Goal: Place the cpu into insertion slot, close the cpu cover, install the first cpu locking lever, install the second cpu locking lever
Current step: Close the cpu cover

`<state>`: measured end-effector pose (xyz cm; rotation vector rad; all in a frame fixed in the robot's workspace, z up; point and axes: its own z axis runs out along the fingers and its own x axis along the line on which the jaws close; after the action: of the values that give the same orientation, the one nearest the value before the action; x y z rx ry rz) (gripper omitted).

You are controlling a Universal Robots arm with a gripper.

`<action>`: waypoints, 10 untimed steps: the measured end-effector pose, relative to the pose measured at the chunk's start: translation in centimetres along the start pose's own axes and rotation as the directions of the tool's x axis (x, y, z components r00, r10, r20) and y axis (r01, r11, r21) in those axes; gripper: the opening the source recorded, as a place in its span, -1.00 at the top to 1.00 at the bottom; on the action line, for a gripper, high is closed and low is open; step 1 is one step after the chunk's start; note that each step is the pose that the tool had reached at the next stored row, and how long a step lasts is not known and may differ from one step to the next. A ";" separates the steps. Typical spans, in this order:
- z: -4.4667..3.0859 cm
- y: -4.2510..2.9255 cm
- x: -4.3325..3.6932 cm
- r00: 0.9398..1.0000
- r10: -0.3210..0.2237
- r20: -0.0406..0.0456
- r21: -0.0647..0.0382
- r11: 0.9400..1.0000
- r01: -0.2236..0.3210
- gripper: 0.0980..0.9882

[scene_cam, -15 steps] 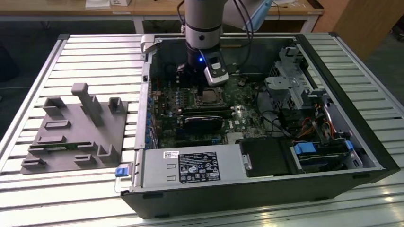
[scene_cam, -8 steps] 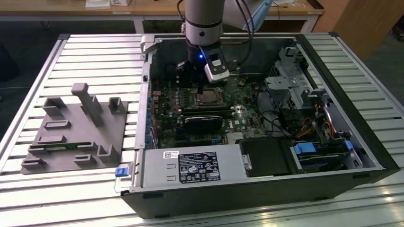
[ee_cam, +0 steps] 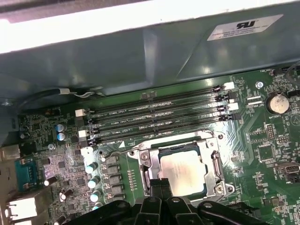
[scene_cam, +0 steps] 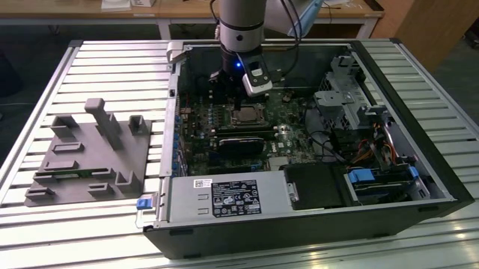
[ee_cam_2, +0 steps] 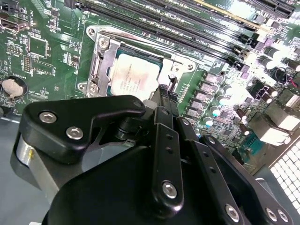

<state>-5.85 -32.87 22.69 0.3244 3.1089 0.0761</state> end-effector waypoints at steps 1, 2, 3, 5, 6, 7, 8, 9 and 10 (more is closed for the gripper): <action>0.00 0.00 0.00 1.000 0.000 0.000 0.000 1.000 0.000 0.98; 0.00 0.00 0.00 1.000 0.000 0.000 0.000 1.000 0.000 0.98; -0.01 0.00 0.00 1.000 0.000 0.000 0.000 1.000 0.000 0.98; -0.02 0.01 -0.07 1.000 0.000 0.000 0.000 1.000 0.000 0.98; -0.02 0.03 -0.18 1.000 0.000 0.000 0.001 1.000 0.000 0.98; -0.01 0.07 -0.36 1.000 0.000 0.000 0.000 1.000 0.000 0.98; 0.00 0.12 -0.57 1.000 0.000 0.000 0.000 1.000 0.000 0.98; 0.00 0.17 -0.81 1.000 0.000 0.000 0.000 1.000 0.000 0.98; 0.00 0.22 -1.05 1.000 0.000 0.000 0.000 1.000 0.000 0.98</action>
<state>-4.78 -32.88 22.70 0.3244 3.1091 0.0755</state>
